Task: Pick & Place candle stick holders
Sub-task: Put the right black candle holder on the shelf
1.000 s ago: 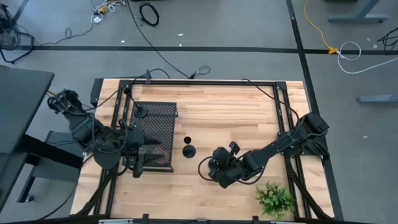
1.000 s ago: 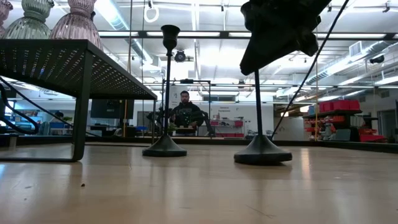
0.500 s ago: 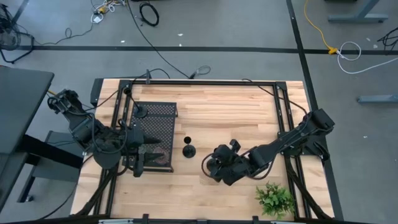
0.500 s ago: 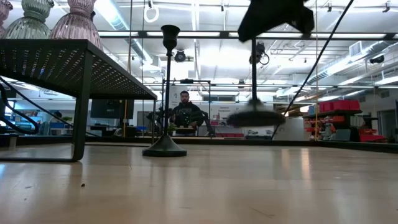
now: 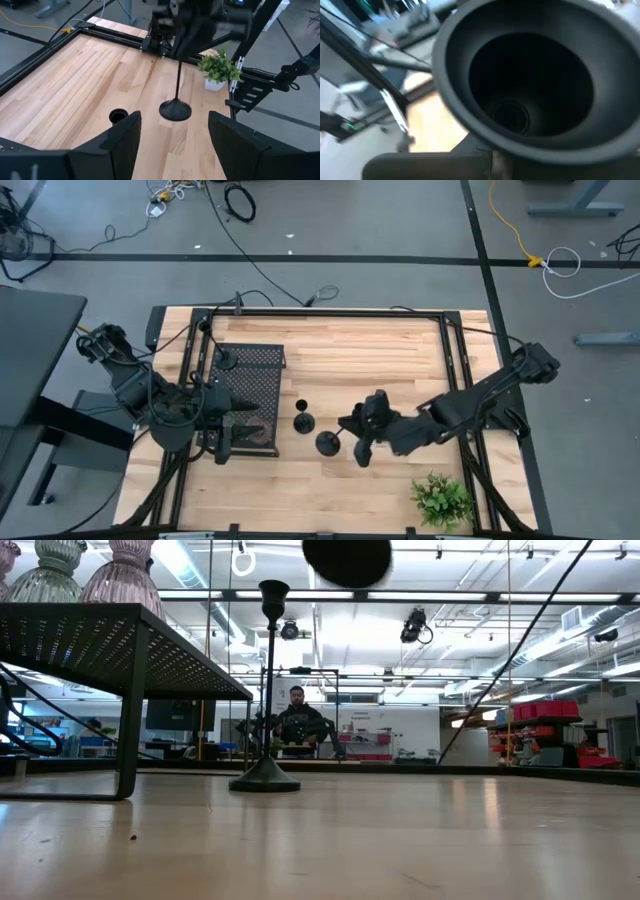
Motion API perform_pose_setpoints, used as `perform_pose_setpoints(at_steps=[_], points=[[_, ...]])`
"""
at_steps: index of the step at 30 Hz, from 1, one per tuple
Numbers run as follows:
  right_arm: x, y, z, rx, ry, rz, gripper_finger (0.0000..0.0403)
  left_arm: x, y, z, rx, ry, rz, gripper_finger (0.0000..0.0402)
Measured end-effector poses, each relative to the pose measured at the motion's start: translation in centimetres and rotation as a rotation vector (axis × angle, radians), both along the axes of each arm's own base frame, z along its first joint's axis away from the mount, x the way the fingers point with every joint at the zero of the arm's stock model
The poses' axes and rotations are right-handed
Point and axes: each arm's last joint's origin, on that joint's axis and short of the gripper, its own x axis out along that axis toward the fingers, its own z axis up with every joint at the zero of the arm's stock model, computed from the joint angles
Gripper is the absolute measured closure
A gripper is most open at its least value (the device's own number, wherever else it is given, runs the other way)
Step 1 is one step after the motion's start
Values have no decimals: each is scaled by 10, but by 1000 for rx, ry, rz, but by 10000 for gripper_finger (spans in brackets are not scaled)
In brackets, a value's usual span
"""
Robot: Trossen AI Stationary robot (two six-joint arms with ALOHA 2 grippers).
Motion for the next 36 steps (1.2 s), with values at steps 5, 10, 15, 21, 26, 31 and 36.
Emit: perform_pose_setpoints(at_steps=[5, 10, 15, 21, 26, 31, 36], points=[[-9, -5, 28, 12, -142, 37, 398, 0, 0, 0, 0, 0, 0, 168], [-15, -8, 49, 18, -269, 75, 398, 0, 0, 0, -1, -1, 0, 168], [-18, -9, 60, 5, -342, 97, 398, 0, 0, 0, -2, -2, 1, 168], [-15, -14, 67, 19, -404, 87, 398, 0, 0, 1, 5, -12, 19, 168], [-12, -19, 68, 23, -418, 83, 398, 1, 1, 3, 14, -49, 66, 168], [-8, -26, 72, 32, -452, 92, 398, 4, 3, 7, -4, -95, 102, 168], [-3, -36, 73, 28, -468, 83, 398, 10, 8, 10, -29, -125, 140, 168]])
